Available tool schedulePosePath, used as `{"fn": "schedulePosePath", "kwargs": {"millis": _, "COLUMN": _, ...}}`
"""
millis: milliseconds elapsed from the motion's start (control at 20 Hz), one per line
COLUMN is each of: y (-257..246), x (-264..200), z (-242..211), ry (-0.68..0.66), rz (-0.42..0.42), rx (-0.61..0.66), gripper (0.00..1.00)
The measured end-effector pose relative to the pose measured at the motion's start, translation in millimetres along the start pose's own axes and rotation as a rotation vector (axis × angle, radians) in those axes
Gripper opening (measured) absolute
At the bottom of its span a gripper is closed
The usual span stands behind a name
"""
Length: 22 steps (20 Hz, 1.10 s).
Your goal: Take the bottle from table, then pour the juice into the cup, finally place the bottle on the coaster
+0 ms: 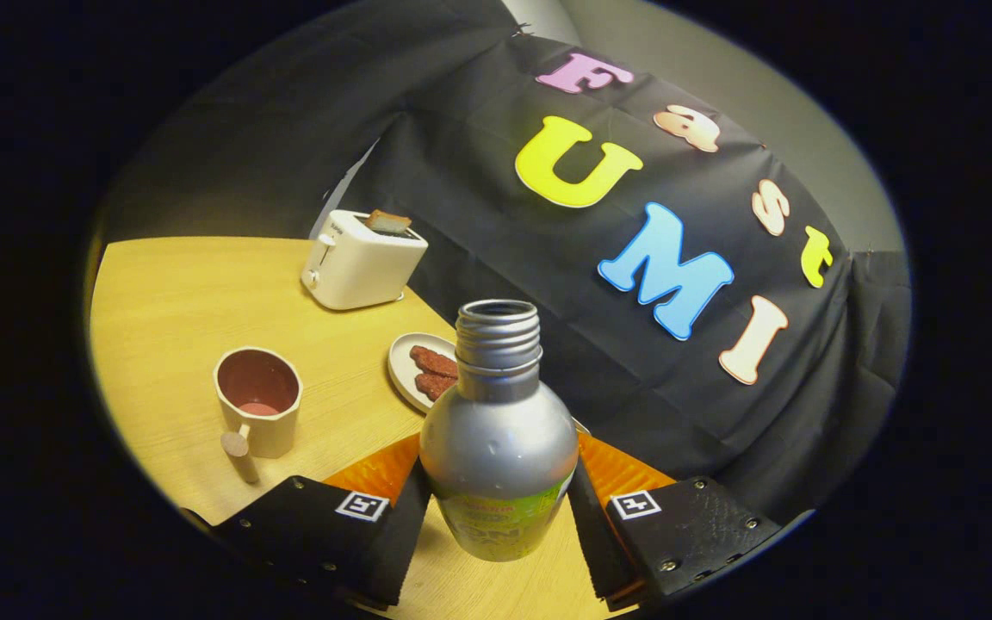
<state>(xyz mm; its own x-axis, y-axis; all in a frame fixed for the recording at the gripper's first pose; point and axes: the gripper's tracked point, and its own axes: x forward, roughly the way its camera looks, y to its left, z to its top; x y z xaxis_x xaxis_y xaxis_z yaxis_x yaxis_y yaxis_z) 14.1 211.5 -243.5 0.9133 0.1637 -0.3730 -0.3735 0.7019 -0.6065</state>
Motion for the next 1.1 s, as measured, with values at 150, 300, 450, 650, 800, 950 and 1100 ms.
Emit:
{"fn": "schedulePosePath", "kwargs": {"millis": 150, "y": 21.3, "x": 0.3, "z": -0.3, "ry": 0.023, "rz": 0.015, "rx": -0.08, "gripper": 0.79}}
{"fn": "schedulePosePath", "kwargs": {"millis": 300, "y": 33.9, "x": 5.3, "z": -0.6, "ry": 0.047, "rz": 0.008, "rx": -0.169, "gripper": 0.79}}
{"fn": "schedulePosePath", "kwargs": {"millis": 450, "y": 44.3, "x": 12.3, "z": -7.8, "ry": 0.085, "rz": 0.023, "rx": -0.254, "gripper": 0.79}}
{"fn": "schedulePosePath", "kwargs": {"millis": 650, "y": 54.7, "x": 24.3, "z": -15.3, "ry": 0.122, "rz": 0.058, "rx": -0.331, "gripper": 0.79}}
{"fn": "schedulePosePath", "kwargs": {"millis": 800, "y": 61.7, "x": 31.0, "z": -17.7, "ry": 0.125, "rz": 0.083, "rx": -0.431, "gripper": 0.79}}
{"fn": "schedulePosePath", "kwargs": {"millis": 950, "y": 63.9, "x": 38.0, "z": -15.6, "ry": 0.119, "rz": 0.089, "rx": -0.515, "gripper": 0.79}}
{"fn": "schedulePosePath", "kwargs": {"millis": 1100, "y": 70.9, "x": 41.5, "z": -8.9, "ry": 0.096, "rz": 0.09, "rx": -0.584, "gripper": 0.79}}
